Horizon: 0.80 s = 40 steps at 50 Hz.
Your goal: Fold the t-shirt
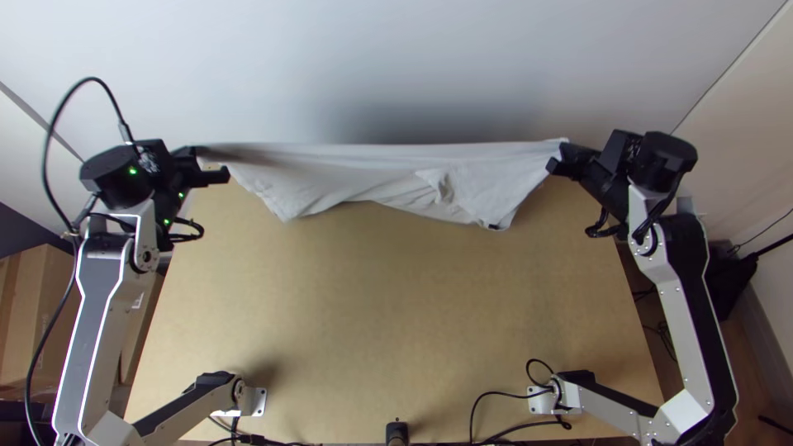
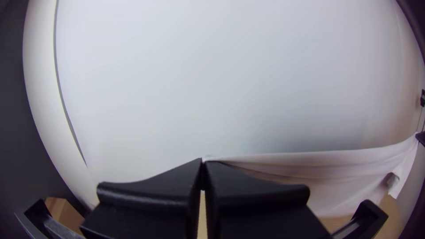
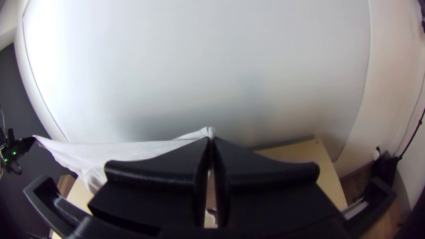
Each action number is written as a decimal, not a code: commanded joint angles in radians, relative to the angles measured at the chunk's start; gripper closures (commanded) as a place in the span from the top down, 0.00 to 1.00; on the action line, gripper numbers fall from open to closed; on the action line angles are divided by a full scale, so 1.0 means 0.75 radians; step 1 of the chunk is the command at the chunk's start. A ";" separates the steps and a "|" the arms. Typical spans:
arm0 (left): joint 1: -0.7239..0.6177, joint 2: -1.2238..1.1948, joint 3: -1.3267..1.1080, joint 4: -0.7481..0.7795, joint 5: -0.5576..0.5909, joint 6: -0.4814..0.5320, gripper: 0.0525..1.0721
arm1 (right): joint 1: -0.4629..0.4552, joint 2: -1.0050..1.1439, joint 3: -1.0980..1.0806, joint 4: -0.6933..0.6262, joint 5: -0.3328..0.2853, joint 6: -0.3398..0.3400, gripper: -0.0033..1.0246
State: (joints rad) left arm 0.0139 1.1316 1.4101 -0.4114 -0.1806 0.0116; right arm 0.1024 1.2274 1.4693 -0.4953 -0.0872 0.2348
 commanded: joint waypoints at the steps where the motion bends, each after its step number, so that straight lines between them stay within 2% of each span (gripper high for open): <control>1: 0.045 0.023 0.137 0.050 -0.066 0.038 0.02 | 0.005 0.043 0.164 0.006 0.071 0.004 0.03; 7: 0.061 0.039 0.239 0.095 -0.068 0.060 0.02 | 0.031 0.092 0.326 0.004 0.106 0.004 0.03; 22: 0.129 0.070 0.421 0.215 -0.066 0.103 0.02 | 0.070 0.143 0.612 0.004 0.124 -0.004 0.03; 40: 0.145 -0.206 0.409 0.291 -0.064 0.083 0.02 | 0.256 -0.174 0.702 -0.047 0.131 -0.004 0.03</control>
State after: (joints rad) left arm 0.1001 1.0870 1.7073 -0.2535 -0.1967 0.0757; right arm 0.2707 1.2240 1.9476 -0.5259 -0.0154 0.2340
